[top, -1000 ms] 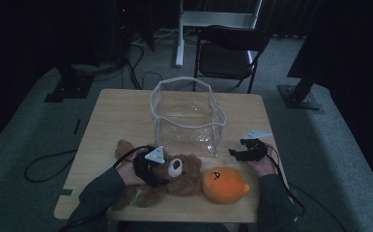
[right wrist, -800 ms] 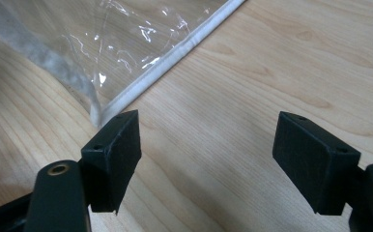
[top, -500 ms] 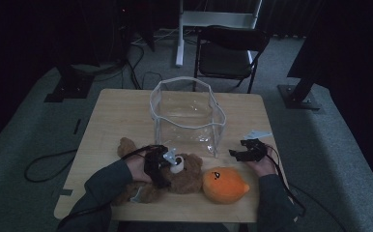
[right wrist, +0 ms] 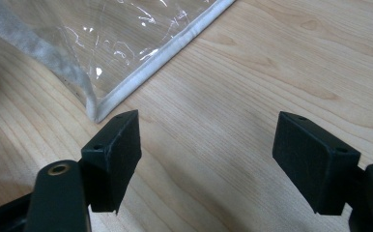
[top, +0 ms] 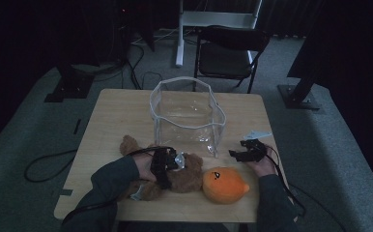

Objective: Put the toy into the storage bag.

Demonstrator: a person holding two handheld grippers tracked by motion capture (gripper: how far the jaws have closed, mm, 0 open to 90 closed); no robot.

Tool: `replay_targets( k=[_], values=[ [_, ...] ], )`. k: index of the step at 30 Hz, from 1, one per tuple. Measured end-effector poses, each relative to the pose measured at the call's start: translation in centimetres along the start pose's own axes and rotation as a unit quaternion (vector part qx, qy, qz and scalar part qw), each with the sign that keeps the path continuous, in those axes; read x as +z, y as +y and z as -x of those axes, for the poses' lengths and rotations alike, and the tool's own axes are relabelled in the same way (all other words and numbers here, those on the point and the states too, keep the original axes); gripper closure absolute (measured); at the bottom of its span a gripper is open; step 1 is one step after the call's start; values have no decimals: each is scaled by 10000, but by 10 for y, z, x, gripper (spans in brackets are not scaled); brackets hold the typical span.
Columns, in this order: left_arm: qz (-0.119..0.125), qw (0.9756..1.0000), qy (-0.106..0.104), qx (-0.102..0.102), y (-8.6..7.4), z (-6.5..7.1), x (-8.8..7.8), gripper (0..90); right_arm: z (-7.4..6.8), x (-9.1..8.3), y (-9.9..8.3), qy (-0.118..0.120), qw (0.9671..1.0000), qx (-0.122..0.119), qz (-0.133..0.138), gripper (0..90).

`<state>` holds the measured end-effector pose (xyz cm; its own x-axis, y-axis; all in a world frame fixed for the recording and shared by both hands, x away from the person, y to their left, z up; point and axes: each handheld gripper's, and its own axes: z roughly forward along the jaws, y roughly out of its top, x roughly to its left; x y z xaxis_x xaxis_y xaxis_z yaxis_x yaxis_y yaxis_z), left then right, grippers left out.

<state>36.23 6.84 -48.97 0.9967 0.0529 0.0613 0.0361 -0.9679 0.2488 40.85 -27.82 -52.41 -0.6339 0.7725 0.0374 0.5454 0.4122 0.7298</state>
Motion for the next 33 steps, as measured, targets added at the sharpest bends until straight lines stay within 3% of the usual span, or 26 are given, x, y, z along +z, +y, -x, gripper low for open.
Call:
replay_targets(
  k=[2,6,13,23,31,33],
  values=[
    [44,10000,-7,-32,-1,-2,0,79,0,0,0,0,10000,-7,2,247],
    [294,9994,187,-70,-6,2,-2,150,2,-1,-1,-6,10000,14,1,248],
    [829,9952,422,-295,-22,11,-9,248,1,0,-3,12,10000,15,-22,250],
    [1178,9889,839,-348,-33,22,-16,329,6,-1,-7,-42,9999,87,-31,257],
    [1168,9889,828,-388,-34,23,-19,364,6,2,-10,-34,9999,129,-86,258],
    [1212,9879,878,-411,-35,24,-19,371,7,2,-10,-37,9999,120,-84,260]
  ],
)
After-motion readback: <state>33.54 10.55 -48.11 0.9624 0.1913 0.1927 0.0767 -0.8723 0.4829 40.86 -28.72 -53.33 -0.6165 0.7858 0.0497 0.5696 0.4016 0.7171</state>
